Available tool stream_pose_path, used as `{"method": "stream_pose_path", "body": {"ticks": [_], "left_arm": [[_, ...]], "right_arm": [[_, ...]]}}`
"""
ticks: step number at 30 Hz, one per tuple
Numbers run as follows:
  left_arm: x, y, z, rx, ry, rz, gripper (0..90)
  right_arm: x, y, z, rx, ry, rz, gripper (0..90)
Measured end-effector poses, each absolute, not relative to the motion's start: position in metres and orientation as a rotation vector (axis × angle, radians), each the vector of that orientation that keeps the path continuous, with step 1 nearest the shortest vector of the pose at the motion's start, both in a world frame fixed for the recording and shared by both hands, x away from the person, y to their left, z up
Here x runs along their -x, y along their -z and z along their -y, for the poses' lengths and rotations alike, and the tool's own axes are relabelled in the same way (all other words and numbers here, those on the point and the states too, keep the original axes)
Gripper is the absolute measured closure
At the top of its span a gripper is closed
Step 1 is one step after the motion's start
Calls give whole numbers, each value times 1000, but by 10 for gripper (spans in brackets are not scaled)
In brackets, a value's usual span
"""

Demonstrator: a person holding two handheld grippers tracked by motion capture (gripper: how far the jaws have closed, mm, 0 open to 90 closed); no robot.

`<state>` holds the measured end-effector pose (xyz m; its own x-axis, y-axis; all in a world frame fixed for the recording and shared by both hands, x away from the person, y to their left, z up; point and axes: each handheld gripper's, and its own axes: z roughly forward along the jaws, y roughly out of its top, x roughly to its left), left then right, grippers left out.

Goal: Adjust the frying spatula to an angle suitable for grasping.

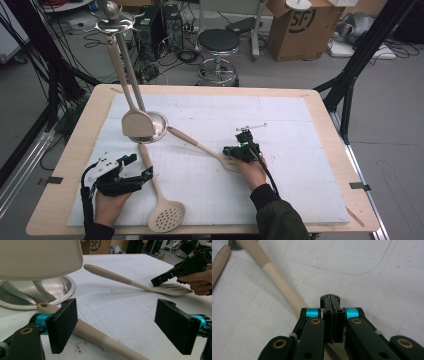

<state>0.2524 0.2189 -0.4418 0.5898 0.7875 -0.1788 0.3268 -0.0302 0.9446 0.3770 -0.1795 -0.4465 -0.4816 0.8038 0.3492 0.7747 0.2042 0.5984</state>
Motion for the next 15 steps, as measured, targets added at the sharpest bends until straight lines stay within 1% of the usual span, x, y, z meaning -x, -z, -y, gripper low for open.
{"method": "stream_pose_path", "body": {"ticks": [14,15], "left_arm": [[-252,441,-219,-1616,-480,-949,193],[-252,441,-219,-1615,-480,-950,193]], "right_arm": [[-375,443,176,-1552,-1095,-2476,893],[-375,443,177,-1558,-1096,-2475,883]]}}
